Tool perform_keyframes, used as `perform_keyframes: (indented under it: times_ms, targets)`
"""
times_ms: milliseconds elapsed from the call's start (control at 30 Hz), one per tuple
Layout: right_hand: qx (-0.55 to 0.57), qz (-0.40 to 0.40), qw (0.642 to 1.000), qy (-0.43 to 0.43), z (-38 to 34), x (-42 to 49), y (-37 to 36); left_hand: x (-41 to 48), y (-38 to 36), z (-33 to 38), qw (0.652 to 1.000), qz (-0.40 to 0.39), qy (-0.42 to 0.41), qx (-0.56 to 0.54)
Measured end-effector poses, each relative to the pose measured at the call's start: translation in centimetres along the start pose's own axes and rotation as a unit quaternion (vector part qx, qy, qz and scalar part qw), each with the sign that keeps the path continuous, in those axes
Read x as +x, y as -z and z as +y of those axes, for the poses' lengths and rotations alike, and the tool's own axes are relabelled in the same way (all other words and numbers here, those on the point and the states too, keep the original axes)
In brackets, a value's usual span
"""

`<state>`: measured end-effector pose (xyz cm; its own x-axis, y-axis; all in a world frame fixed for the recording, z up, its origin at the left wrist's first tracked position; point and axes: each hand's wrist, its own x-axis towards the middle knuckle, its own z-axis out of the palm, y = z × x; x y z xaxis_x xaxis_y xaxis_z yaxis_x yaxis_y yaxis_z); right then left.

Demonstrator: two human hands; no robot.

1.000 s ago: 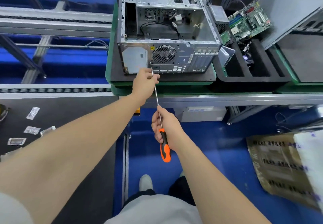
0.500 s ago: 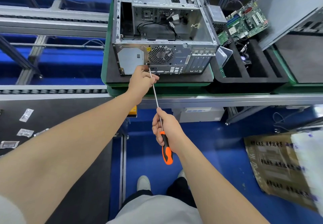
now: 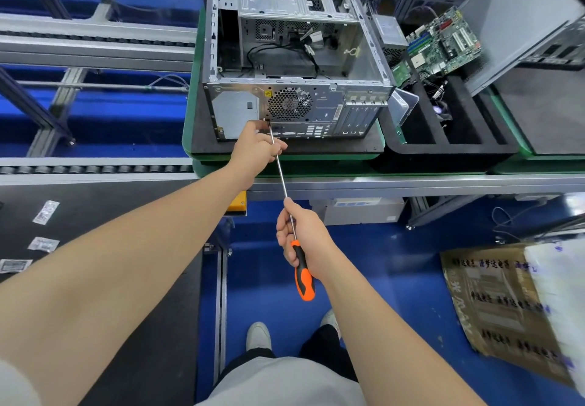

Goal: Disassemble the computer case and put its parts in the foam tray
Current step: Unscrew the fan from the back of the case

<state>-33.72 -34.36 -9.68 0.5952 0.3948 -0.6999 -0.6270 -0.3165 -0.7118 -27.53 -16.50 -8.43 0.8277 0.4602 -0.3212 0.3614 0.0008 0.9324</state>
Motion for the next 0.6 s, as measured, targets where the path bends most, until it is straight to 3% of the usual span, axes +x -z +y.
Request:
perform_keyframes:
  times_ms: [300, 400, 467, 600]
  targets:
    - [0.009, -0.013, 1.0, 0.002, -0.7, -0.3, -0.2, 0.6, 0.5, -0.3, 0.999, 0.02, -0.006, 0.042]
    - [0.125, -0.099, 0.987, -0.008, -0.8, -0.4, 0.0, 1.4, 0.8, -0.1, 0.985, 0.088, -0.086, 0.118]
    - [0.241, -0.174, 0.955, -0.009, -0.7, -0.6, 0.3, 2.4, 1.0, 0.5, 0.977, 0.073, -0.114, 0.164]
    - [0.452, -0.287, 0.844, -0.033, 0.1, -0.9, 0.2, 4.1, 1.7, 1.2, 0.984, -0.024, -0.079, 0.157]
